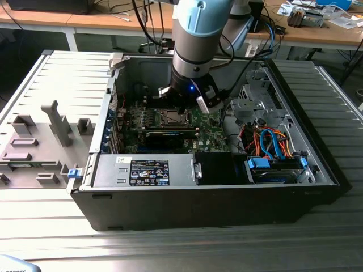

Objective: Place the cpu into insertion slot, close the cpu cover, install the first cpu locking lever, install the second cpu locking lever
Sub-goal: 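Install the second cpu locking lever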

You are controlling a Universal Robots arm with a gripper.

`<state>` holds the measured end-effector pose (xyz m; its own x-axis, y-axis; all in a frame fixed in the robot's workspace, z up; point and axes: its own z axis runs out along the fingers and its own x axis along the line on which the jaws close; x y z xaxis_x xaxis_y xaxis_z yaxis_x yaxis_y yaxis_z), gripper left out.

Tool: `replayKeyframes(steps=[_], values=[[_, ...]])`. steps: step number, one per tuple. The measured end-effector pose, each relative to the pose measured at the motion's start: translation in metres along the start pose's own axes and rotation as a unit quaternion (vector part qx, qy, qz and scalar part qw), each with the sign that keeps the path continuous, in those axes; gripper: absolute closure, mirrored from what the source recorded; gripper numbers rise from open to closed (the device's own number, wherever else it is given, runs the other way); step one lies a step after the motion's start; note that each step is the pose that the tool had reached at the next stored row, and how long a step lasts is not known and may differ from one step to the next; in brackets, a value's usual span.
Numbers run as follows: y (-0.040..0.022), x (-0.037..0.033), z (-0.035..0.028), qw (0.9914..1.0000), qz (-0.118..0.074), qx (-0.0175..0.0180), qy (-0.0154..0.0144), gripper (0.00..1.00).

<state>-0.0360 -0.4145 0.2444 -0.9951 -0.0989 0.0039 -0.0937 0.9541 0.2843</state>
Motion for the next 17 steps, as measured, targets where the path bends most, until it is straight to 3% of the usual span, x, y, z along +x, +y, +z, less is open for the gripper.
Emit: replayKeyframes(steps=[2,5,9,17], values=[[-0.0065,0.0006,0.0,1.0,0.0,-0.0012,-0.0002,0.89],[-0.0112,0.0017,0.0013,0.99999,0.0,-0.0048,-0.0005,0.89],[-0.0128,0.006,0.0067,0.99999,0.0,-0.0052,-0.0005,0.89],[-0.0134,0.0209,0.0132,0.99999,0.0,-0.0051,-0.0004,0.89]])
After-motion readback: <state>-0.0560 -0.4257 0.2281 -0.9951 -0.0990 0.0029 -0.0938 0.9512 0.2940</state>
